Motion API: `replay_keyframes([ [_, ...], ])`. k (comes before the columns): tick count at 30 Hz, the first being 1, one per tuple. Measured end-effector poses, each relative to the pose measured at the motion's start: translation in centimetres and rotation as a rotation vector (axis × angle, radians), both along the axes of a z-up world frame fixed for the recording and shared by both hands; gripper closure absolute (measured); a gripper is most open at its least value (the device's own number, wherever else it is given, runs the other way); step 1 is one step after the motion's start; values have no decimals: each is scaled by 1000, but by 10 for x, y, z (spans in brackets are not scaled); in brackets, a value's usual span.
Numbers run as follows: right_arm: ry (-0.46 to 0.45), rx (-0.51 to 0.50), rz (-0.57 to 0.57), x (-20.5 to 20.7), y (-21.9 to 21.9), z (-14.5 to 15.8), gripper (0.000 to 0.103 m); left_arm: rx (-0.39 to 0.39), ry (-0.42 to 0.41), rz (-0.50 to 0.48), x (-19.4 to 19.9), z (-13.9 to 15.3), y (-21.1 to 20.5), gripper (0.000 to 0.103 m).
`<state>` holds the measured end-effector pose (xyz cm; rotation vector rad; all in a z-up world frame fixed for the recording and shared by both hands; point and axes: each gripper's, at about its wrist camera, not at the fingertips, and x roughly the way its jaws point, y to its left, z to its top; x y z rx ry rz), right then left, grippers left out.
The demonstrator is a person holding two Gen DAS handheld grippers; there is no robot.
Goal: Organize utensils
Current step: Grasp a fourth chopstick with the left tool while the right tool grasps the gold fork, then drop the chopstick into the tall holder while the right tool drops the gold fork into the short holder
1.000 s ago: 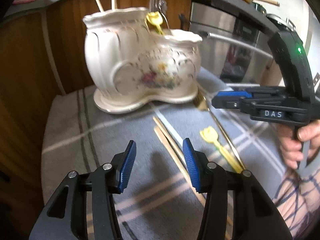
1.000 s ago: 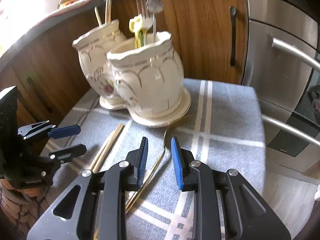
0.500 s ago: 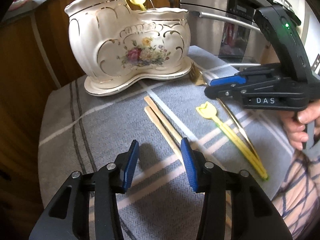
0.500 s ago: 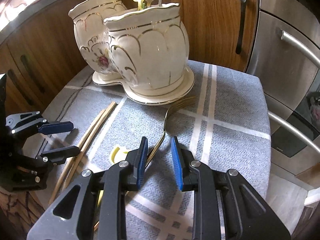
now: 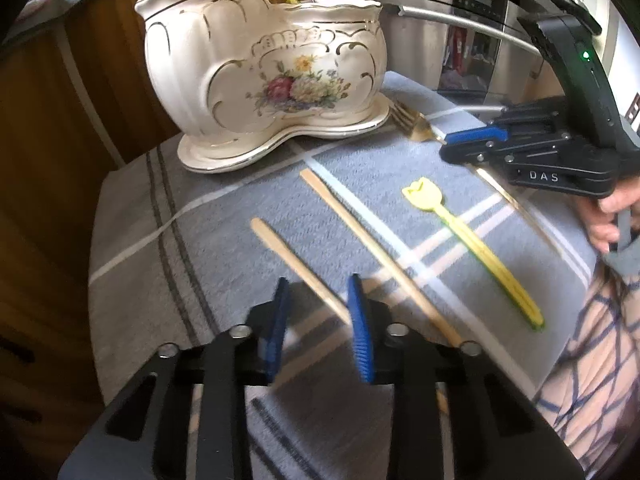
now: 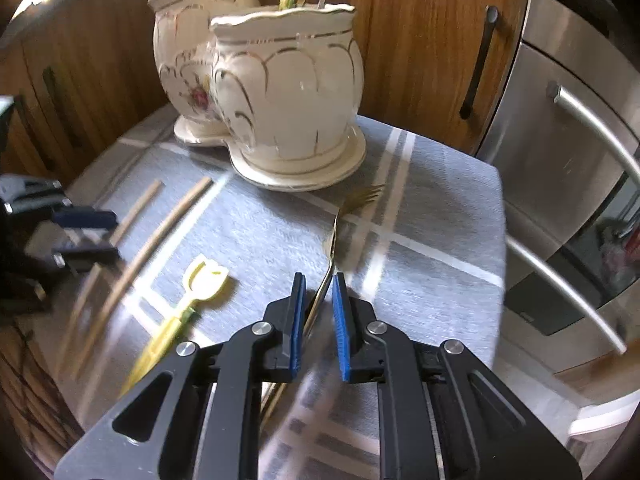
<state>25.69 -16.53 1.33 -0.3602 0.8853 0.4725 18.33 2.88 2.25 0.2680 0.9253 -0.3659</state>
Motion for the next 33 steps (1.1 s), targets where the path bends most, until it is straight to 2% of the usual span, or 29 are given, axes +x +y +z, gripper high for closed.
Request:
replay_keyframes([
  [2, -4, -27, 15, -2, 0, -1, 90, 24, 8, -11, -2, 1, 1, 85],
  [11, 34, -73, 37, 3, 1, 1, 90, 154, 106, -95, 1, 5, 15, 86],
  [16, 56, -133, 53, 5, 4, 5, 91, 196, 170, -135, 6, 5, 15, 89],
  [19, 63, -146, 41, 8, 1, 5, 93, 181, 191, -134, 10, 6, 17, 89],
  [23, 69, -137, 7, 11, -10, 4, 97, 112, 214, -104, 15, 5, 29, 91],
  [28, 57, -121, -46, 10, -24, 5, 98, 72, 188, -60, 11, 5, 41, 97],
  [31, 46, -107, -65, 7, -29, 6, 98, 39, 168, -40, 7, 5, 49, 97],
  [33, 36, -102, -73, 4, -30, 7, 98, 44, 152, -32, 5, 7, 51, 97],
])
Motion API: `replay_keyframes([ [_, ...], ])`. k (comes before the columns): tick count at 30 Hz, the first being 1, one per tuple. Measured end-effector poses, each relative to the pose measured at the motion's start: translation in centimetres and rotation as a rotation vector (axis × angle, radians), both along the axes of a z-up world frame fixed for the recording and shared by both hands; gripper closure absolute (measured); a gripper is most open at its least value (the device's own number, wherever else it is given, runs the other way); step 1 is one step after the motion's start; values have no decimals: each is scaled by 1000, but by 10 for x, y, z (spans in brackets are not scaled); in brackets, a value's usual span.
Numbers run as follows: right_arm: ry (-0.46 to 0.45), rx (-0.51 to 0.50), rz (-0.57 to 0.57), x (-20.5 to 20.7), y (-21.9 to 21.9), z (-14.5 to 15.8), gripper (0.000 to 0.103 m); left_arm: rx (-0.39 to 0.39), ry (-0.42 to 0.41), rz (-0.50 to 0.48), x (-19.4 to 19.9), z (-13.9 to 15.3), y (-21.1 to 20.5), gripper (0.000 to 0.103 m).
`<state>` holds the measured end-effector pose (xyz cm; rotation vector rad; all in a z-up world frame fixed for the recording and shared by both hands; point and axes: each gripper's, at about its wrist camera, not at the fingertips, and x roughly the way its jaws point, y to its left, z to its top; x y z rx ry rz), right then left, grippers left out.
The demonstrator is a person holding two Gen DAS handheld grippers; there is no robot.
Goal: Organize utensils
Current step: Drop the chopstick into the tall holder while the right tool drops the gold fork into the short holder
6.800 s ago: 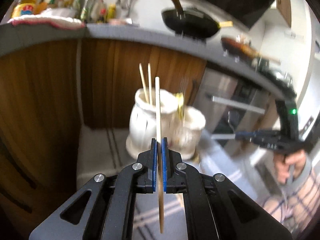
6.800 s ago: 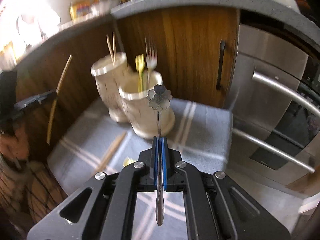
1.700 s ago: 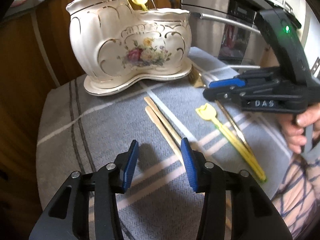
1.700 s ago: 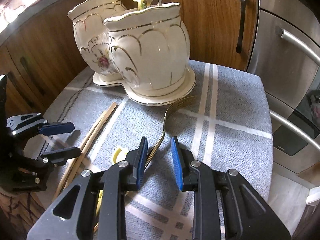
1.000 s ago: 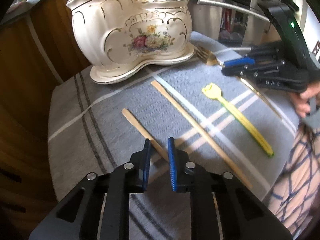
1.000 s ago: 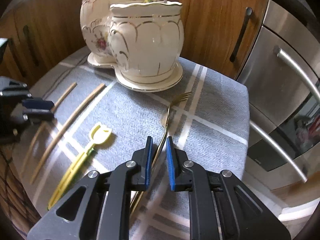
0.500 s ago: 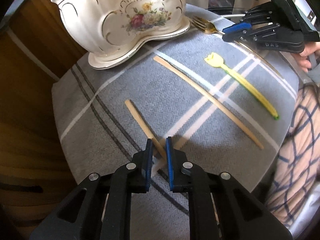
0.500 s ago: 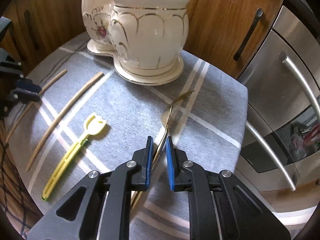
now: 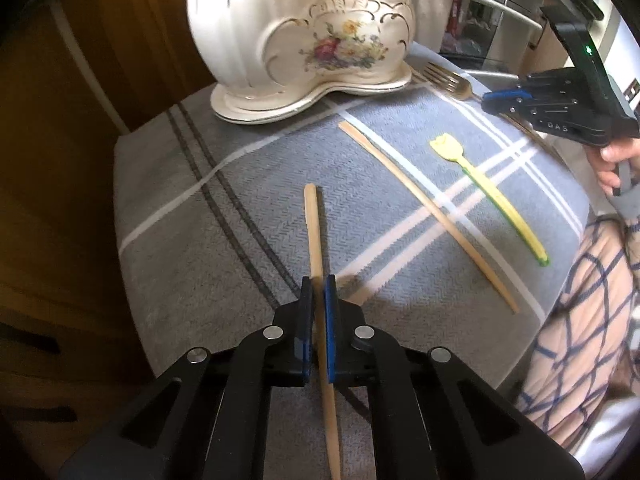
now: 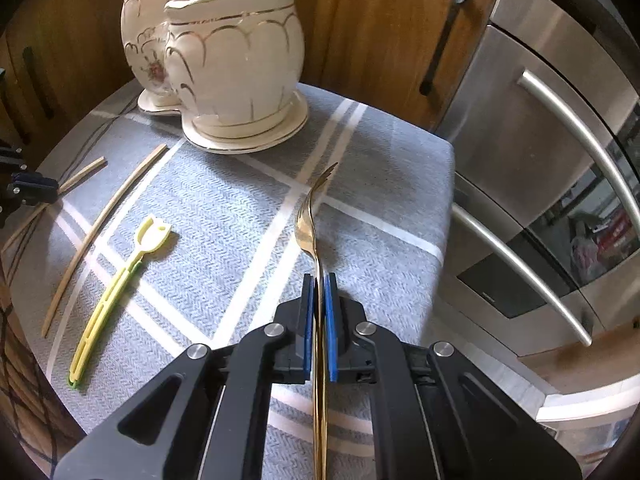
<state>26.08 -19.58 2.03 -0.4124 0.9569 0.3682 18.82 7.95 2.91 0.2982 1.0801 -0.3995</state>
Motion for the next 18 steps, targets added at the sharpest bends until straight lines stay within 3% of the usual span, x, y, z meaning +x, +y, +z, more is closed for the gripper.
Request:
replay_keyframes([
  [6, -65, 68, -40, -11, -10, 18, 98, -39, -59, 24, -10, 18, 3, 97],
  [9, -109, 158, -70, -16, -20, 34, 98, -73, -119, 46, -15, 33, 8, 97],
  [18, -249, 231, -81, -27, -15, 73, 98, -237, -312, 117, -19, 71, 16, 97],
])
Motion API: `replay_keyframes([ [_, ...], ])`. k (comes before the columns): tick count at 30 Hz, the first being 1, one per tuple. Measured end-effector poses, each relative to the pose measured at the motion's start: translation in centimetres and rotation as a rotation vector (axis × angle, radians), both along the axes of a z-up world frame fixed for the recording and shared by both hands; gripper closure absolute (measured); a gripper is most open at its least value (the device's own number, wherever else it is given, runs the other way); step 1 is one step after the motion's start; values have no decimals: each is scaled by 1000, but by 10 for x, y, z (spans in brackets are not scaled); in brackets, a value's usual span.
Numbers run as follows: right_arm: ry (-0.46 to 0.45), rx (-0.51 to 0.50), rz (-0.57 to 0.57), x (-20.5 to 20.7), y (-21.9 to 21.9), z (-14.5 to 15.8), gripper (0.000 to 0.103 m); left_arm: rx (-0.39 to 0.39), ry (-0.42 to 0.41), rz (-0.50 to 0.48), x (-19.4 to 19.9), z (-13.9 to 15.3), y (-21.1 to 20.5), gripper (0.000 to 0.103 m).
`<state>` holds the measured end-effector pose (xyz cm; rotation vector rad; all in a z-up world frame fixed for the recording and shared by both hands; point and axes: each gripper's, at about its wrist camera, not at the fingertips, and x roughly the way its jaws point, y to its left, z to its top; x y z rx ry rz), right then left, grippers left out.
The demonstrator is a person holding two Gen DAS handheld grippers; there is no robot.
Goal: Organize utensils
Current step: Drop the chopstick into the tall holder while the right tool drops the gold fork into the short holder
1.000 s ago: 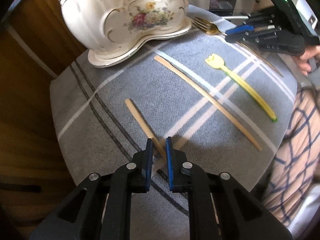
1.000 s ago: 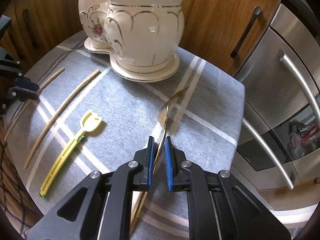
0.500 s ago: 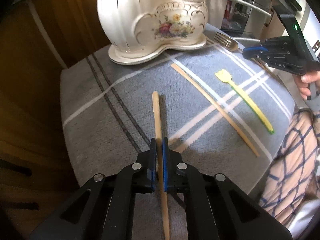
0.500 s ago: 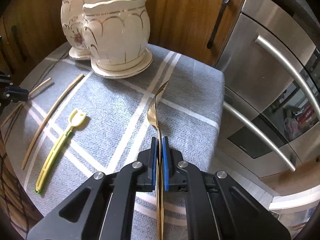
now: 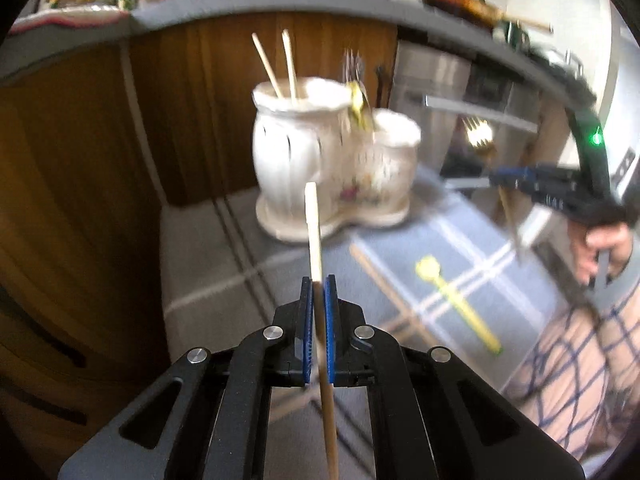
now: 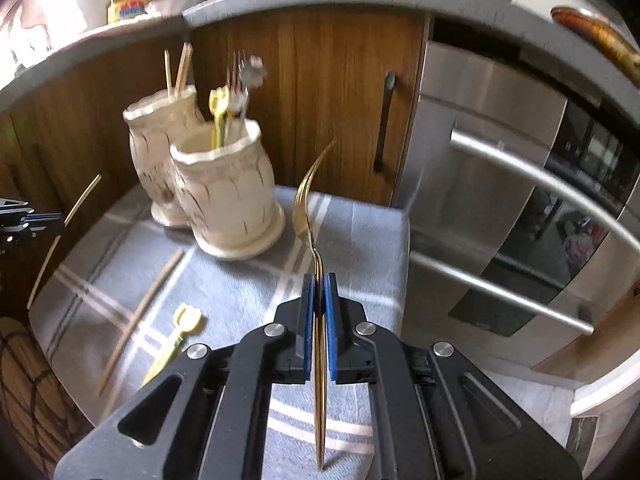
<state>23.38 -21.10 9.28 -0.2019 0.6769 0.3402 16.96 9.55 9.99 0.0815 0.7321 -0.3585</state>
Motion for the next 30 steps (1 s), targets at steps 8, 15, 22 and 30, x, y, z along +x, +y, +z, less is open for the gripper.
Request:
replay_keyframes([
  [8, -107, 48, 29, -3, 18, 33, 98, -125, -154, 64, 16, 35, 5, 97],
  [15, -181, 123, 48, 6, 25, 69, 98, -187, -276, 112, 32, 67, 12, 97],
  [22, -254, 172, 54, 16, 24, 109, 98, -273, -396, 126, 50, 97, 12, 97],
  [30, -302, 201, 102, 27, 44, 129, 98, -321, -524, 140, 79, 114, 2, 97],
])
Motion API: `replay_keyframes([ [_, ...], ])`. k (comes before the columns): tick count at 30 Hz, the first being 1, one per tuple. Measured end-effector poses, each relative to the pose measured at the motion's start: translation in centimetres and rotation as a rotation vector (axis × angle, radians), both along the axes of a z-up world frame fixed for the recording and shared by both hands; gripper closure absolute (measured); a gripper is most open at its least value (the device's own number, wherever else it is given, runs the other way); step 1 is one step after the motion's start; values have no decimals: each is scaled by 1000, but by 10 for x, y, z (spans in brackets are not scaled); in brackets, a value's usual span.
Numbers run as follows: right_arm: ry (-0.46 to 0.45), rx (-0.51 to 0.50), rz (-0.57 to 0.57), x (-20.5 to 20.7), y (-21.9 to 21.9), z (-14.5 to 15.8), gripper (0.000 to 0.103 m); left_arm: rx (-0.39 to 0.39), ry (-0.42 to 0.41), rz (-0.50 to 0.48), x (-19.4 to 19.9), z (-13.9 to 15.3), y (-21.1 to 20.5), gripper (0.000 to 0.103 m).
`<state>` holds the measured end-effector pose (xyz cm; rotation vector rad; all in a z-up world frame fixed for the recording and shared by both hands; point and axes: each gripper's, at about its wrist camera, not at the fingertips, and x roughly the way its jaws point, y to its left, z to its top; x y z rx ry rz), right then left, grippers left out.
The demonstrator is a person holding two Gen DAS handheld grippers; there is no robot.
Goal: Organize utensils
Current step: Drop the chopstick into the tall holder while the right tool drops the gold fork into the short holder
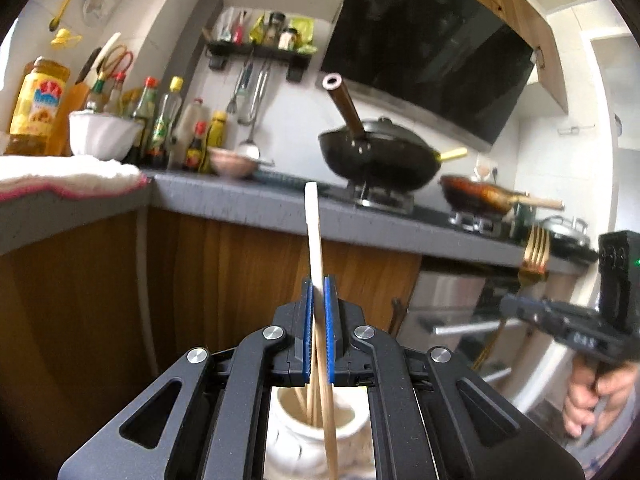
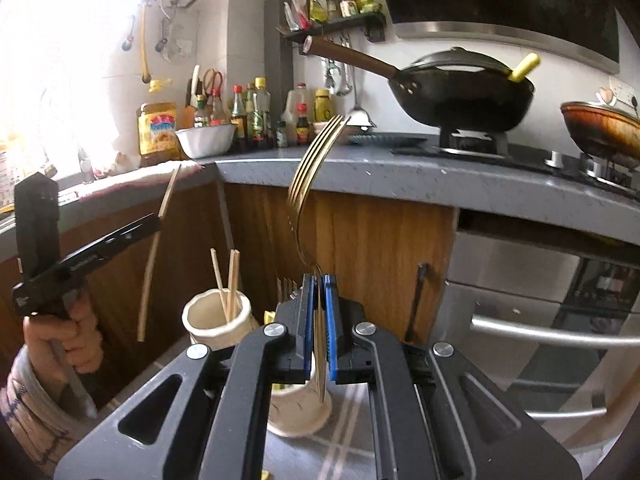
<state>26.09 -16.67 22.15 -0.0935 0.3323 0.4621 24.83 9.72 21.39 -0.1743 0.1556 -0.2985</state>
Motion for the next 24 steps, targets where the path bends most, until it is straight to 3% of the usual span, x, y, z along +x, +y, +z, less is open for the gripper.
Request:
replay_keyframes([
  [7, -9, 1, 28, 13, 24, 2, 98, 11, -99, 77, 24, -1, -13, 97],
  [10, 1, -4, 38, 20, 34, -2, 98, 65, -126, 96, 34, -6, -27, 97],
  [15, 41, -51, 53, 31, 51, -22, 98, 104, -80, 116, 49, -28, -37, 97],
  [24, 108, -92, 65, 38, 56, -50, 98, 136, -27, 119, 38, -55, -37, 97],
])
